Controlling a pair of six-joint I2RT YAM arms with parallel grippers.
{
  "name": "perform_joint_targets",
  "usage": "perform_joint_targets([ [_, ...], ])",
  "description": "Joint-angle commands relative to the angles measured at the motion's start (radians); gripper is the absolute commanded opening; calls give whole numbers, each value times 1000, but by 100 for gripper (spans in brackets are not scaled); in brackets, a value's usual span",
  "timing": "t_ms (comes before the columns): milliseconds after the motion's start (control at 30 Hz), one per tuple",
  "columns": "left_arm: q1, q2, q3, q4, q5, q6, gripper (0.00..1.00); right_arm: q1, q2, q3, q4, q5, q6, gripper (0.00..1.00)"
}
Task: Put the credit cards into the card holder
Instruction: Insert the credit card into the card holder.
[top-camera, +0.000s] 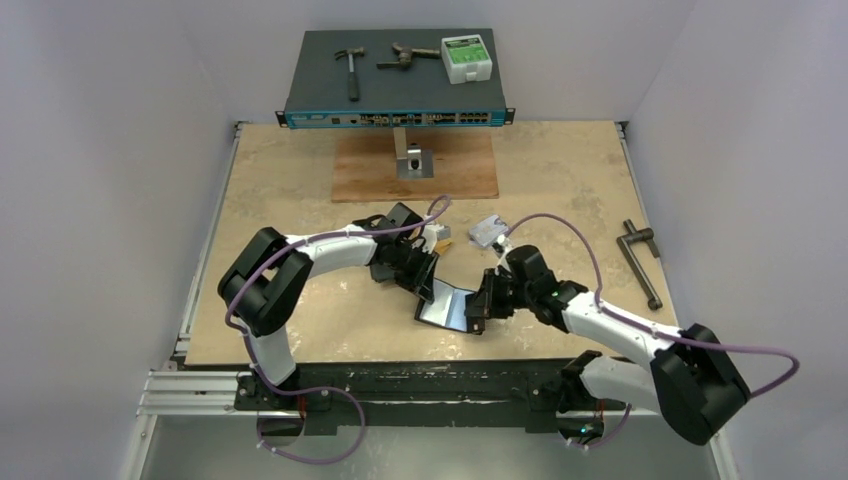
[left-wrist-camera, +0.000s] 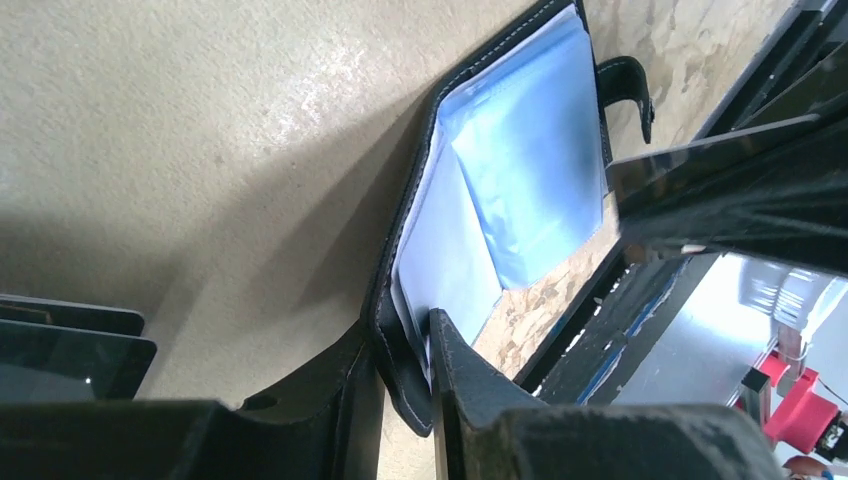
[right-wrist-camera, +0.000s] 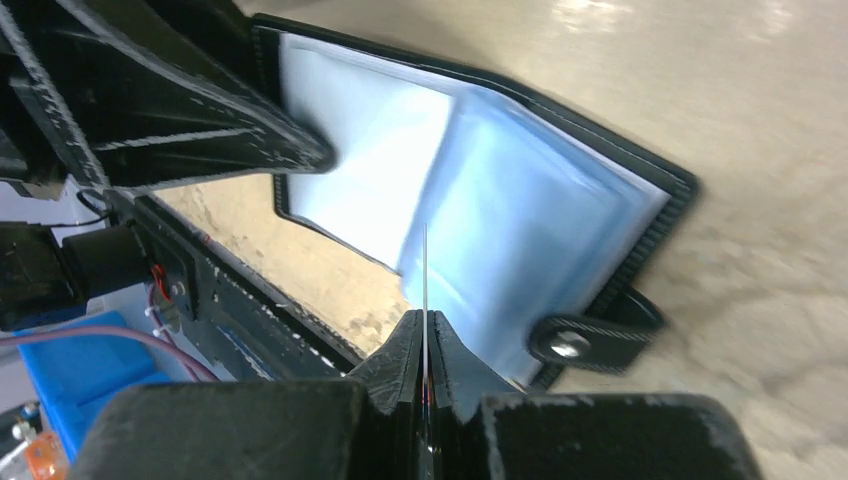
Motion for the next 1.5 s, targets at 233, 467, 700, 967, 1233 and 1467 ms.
perform_joint_targets([
  [233,2,-20,50,-55,-75,48,20,-51,-111,-114,-109,-37,7,0],
  [467,2,-25,49,-57,-75,60,20,-51,-79,-110,-85,-57,0,0],
  [700,2,-20,56,-60,-66,56,20,-51,-59,-109,-71,-68,-10,0],
  [967,2,-20,67,-68,-73,60,20,-51,-157,-95,-170,-52,-16,0],
  [1233,2,-26,66,-70,-74,62,20,-51,-98,-89,-112,-59,-27,0],
  [1467,2,-25,66,-68,-76,63,20,-50,-75,-88,-74,-66,-28,0],
])
